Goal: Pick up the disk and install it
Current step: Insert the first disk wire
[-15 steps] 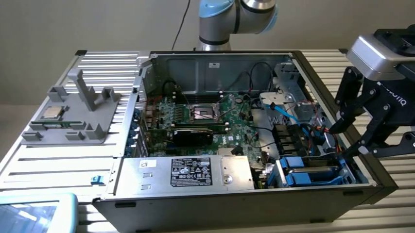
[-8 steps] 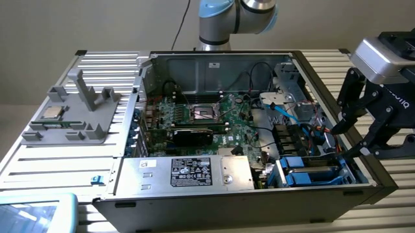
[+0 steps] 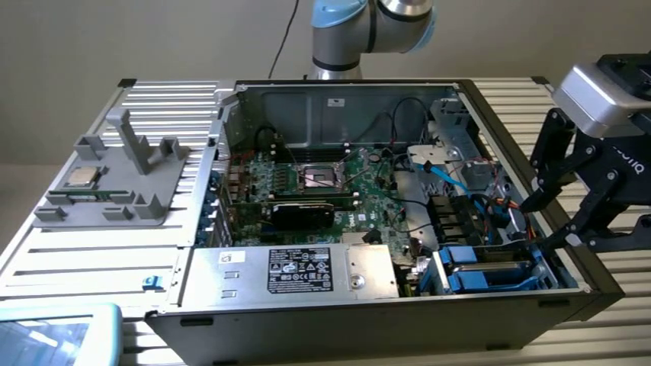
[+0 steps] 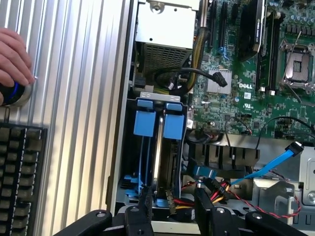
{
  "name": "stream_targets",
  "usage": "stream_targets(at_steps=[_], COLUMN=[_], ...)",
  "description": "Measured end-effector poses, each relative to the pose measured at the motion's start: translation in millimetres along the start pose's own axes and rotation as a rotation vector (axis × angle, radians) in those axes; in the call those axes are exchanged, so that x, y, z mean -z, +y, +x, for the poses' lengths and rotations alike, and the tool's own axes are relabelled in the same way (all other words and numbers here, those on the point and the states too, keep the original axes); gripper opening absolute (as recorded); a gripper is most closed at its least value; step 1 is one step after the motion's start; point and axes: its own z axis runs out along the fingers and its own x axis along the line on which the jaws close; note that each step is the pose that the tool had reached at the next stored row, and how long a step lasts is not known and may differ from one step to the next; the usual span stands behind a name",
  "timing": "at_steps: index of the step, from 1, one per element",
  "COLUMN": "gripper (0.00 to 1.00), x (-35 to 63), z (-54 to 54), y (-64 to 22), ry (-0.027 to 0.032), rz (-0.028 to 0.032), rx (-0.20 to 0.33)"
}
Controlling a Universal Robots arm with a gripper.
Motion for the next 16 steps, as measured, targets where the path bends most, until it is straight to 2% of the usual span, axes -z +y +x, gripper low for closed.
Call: stream_targets(at_steps=[3, 5, 9, 10, 13, 16], gripper=[0.47, 0.47, 0.47, 0.47, 0.47, 0.47], x=[-1.6, -3.7, -8.3, -8.8, -10.6, -13.0], z=[5.3, 8.6, 10.9, 11.2, 12.4, 15.3], y=[0.0, 0.0, 0.1, 0.1, 0.2, 0.3], ry=[-0.0209, -0.0292, -0.0375, -0.0423, -0.0634, -0.0774], rz=[0.0014, 0.002, 0.0049, 0.0061, 0.0099, 0.0114], rx=[0.002, 0.003, 0.006, 0.007, 0.012, 0.019])
